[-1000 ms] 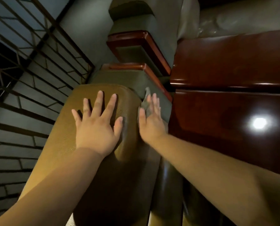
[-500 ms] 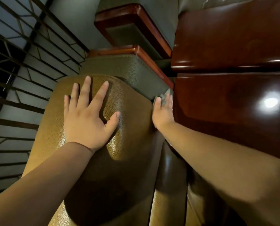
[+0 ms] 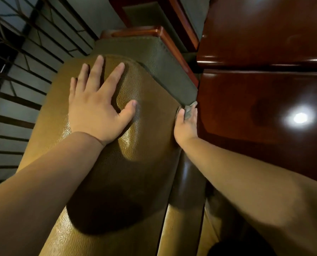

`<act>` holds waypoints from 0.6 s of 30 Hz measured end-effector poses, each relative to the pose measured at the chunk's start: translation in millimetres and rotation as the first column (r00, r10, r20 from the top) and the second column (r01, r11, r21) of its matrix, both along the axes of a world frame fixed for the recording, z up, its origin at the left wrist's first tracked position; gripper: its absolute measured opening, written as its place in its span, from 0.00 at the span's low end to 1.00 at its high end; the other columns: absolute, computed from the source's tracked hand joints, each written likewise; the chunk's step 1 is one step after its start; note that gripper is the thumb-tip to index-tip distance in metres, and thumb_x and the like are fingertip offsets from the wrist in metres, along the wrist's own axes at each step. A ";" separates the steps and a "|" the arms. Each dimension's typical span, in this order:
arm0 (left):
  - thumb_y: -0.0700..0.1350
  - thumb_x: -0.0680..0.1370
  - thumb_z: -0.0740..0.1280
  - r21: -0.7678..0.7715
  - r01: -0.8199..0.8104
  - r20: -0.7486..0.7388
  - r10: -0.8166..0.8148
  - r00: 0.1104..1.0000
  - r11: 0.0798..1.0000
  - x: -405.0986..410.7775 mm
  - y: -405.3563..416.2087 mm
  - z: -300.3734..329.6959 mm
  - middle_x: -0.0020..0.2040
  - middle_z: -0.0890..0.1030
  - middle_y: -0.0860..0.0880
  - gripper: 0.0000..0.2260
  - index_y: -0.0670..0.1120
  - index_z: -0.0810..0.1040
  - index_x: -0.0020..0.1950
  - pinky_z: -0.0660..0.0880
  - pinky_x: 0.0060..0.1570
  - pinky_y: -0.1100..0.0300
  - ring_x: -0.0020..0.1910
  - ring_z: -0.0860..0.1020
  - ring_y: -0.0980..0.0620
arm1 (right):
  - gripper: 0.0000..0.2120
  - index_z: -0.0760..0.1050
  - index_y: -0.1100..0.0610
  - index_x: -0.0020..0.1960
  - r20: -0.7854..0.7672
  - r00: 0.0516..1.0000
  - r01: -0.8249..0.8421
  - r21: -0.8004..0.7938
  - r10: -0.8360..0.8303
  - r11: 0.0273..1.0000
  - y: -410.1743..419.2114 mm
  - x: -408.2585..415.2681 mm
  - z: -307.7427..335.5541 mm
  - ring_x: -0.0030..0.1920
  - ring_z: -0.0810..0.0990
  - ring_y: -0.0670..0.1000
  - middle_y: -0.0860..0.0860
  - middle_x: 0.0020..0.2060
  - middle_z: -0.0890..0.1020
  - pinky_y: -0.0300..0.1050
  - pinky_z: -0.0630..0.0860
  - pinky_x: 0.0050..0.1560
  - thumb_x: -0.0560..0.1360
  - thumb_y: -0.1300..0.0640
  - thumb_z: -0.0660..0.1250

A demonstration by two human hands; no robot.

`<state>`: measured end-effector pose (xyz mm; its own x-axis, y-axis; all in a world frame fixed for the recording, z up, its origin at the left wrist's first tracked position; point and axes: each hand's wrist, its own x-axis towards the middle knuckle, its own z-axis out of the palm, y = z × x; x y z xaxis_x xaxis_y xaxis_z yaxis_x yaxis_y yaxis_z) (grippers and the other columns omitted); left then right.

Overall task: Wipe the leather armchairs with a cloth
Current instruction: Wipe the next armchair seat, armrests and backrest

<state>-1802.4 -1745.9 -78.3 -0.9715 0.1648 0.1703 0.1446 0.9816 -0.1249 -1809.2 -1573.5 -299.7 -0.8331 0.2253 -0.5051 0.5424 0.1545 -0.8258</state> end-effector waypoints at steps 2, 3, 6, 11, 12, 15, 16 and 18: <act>0.71 0.78 0.57 0.017 0.005 0.000 -0.005 1.000 1.000 -0.6 0.8 2.6 0.86 0.56 0.48 0.36 0.61 0.57 0.85 0.53 0.80 0.32 0.84 0.54 0.37 | 0.35 0.38 0.54 0.84 -0.032 0.999 -0.041 -0.045 0.039 0.998 -15.7 45.8 3.9 0.83 0.43 0.49 0.53 0.84 0.43 0.47 0.42 0.83 0.86 0.40 0.49; 0.71 0.78 0.57 0.022 0.002 0.004 -0.002 1.000 1.000 -0.4 0.5 3.4 0.86 0.56 0.48 0.36 0.61 0.57 0.85 0.52 0.80 0.32 0.84 0.54 0.37 | 0.37 0.36 0.52 0.84 -0.054 0.995 -0.085 -0.044 0.083 0.995 -25.1 74.9 6.1 0.83 0.41 0.47 0.51 0.84 0.41 0.47 0.42 0.82 0.84 0.36 0.48; 0.72 0.78 0.56 0.018 0.004 0.005 -0.004 1.000 1.000 -0.5 -1.9 2.1 0.87 0.55 0.48 0.36 0.62 0.56 0.85 0.52 0.81 0.33 0.85 0.53 0.38 | 0.43 0.35 0.46 0.84 -0.063 0.978 -0.199 -0.037 0.197 0.979 -35.7 114.4 -0.9 0.80 0.39 0.41 0.45 0.84 0.40 0.43 0.40 0.78 0.77 0.27 0.44; 0.74 0.79 0.54 -0.003 -0.002 -0.020 0.002 1.000 1.000 1.3 -6.6 -2.2 0.87 0.55 0.49 0.35 0.65 0.54 0.84 0.52 0.81 0.35 0.85 0.53 0.39 | 0.33 0.41 0.53 0.85 0.041 0.999 0.008 -0.025 -0.007 1.000 -5.5 17.1 -8.3 0.84 0.46 0.52 0.54 0.84 0.46 0.48 0.45 0.83 0.87 0.42 0.49; 0.74 0.79 0.53 -0.009 0.001 -0.018 -0.001 1.000 1.000 -0.2 -6.4 -2.5 0.87 0.55 0.49 0.35 0.65 0.53 0.84 0.52 0.81 0.35 0.85 0.53 0.39 | 0.33 0.40 0.53 0.85 0.056 0.998 0.040 -0.030 -0.038 0.999 -6.5 16.8 -6.6 0.84 0.47 0.53 0.54 0.84 0.47 0.50 0.46 0.83 0.87 0.43 0.50; 0.75 0.78 0.53 -0.009 -0.001 0.005 0.001 1.000 1.000 0.5 -3.4 1.5 0.87 0.54 0.49 0.35 0.66 0.52 0.84 0.52 0.81 0.36 0.85 0.53 0.40 | 0.34 0.41 0.54 0.85 0.019 0.999 -0.032 -0.066 0.033 0.997 -21.9 75.8 14.9 0.84 0.49 0.54 0.54 0.84 0.49 0.52 0.46 0.83 0.87 0.43 0.51; 0.75 0.78 0.52 -0.014 -0.006 0.017 0.006 1.000 1.000 0.1 -3.3 1.7 0.87 0.54 0.49 0.36 0.66 0.52 0.84 0.52 0.81 0.36 0.85 0.53 0.40 | 0.33 0.41 0.53 0.85 0.008 0.997 -0.077 -0.071 0.078 0.994 -29.8 103.7 20.4 0.83 0.50 0.53 0.52 0.84 0.49 0.51 0.46 0.82 0.87 0.42 0.51; 0.75 0.78 0.51 -0.030 -0.020 0.053 0.021 0.998 0.999 0.7 -4.0 5.5 0.87 0.52 0.50 0.36 0.66 0.51 0.84 0.51 0.82 0.38 0.85 0.51 0.41 | 0.33 0.40 0.48 0.85 0.013 0.983 -0.179 -0.112 0.182 0.977 -41.6 154.5 35.7 0.83 0.51 0.51 0.47 0.84 0.47 0.47 0.43 0.79 0.86 0.41 0.51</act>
<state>-1801.7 -1749.8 -72.8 -0.9823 0.1490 0.1138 0.1318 0.9805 -0.1461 -1654.7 -1615.1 -264.0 -0.8426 0.0145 -0.5383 0.5333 0.1609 -0.8305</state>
